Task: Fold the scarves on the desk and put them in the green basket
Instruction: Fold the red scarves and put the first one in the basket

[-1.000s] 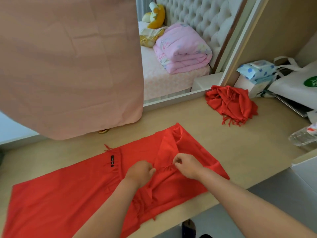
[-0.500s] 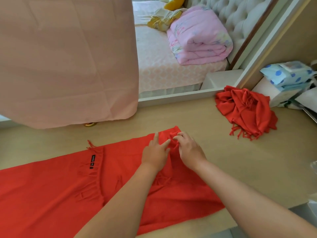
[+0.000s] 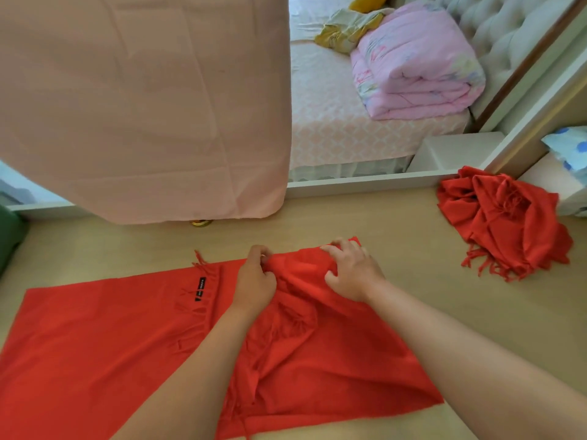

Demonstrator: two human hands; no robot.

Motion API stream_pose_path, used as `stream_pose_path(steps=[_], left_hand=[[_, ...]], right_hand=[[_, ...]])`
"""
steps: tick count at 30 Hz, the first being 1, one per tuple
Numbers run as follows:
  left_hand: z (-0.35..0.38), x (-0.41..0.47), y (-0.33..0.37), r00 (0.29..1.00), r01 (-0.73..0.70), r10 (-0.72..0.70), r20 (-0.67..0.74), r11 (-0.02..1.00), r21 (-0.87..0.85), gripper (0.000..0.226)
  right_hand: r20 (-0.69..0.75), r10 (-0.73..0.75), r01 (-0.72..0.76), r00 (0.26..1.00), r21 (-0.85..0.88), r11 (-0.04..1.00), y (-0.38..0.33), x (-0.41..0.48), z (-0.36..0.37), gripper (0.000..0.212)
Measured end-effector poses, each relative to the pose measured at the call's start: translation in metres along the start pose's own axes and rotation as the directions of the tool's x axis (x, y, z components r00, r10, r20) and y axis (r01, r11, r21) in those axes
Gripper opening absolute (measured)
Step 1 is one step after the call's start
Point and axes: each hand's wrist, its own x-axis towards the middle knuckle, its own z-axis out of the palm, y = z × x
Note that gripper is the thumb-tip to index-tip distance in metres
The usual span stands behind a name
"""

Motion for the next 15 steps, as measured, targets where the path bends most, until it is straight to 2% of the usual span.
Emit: stream_pose_path(steps=[3, 5, 7, 10, 12, 13, 15], left_hand=[[-0.023, -0.002, -0.008, 0.992, 0.003, -0.004, 0.125, 1.000, 0.003, 0.058], [-0.036, -0.003, -0.012, 0.983, -0.042, 0.036, 0.178, 0.999, 0.030, 0.062], [-0.046, -0.001, -0.020, 0.983, -0.087, 0.074, 0.170, 0.994, 0.073, 0.061], [-0.057, 0.013, -0.039, 0.996, 0.039, -0.055, 0.064, 0.972, 0.232, 0.059], [-0.059, 0.017, -0.048, 0.995, 0.046, -0.075, 0.062, 0.923, 0.383, 0.050], [-0.056, 0.016, -0.049, 0.997, 0.033, -0.063, 0.055, 0.900, 0.434, 0.043], [-0.048, 0.013, -0.045, 0.998, 0.063, -0.061, -0.018, 0.905, 0.421, 0.027]], right_hand=[[0.041, -0.034, 0.035, 0.999, -0.020, 0.999, -0.014, 0.012, 0.003, 0.030], [0.032, -0.007, 0.006, 0.999, 0.012, 1.000, -0.018, 0.016, 0.005, 0.023], [-0.009, 0.034, -0.034, 0.999, 0.043, 0.998, -0.018, 0.019, 0.006, 0.024], [-0.077, 0.068, -0.061, 0.995, 0.083, 0.995, -0.015, 0.024, 0.009, 0.023], [-0.048, 0.045, -0.041, 0.998, 0.075, 0.996, -0.013, 0.027, 0.012, 0.022], [-0.027, 0.023, -0.021, 0.999, 0.054, 0.998, -0.011, 0.029, 0.014, 0.027], [-0.004, -0.021, 0.021, 1.000, -0.010, 1.000, -0.008, 0.034, 0.017, 0.045]])
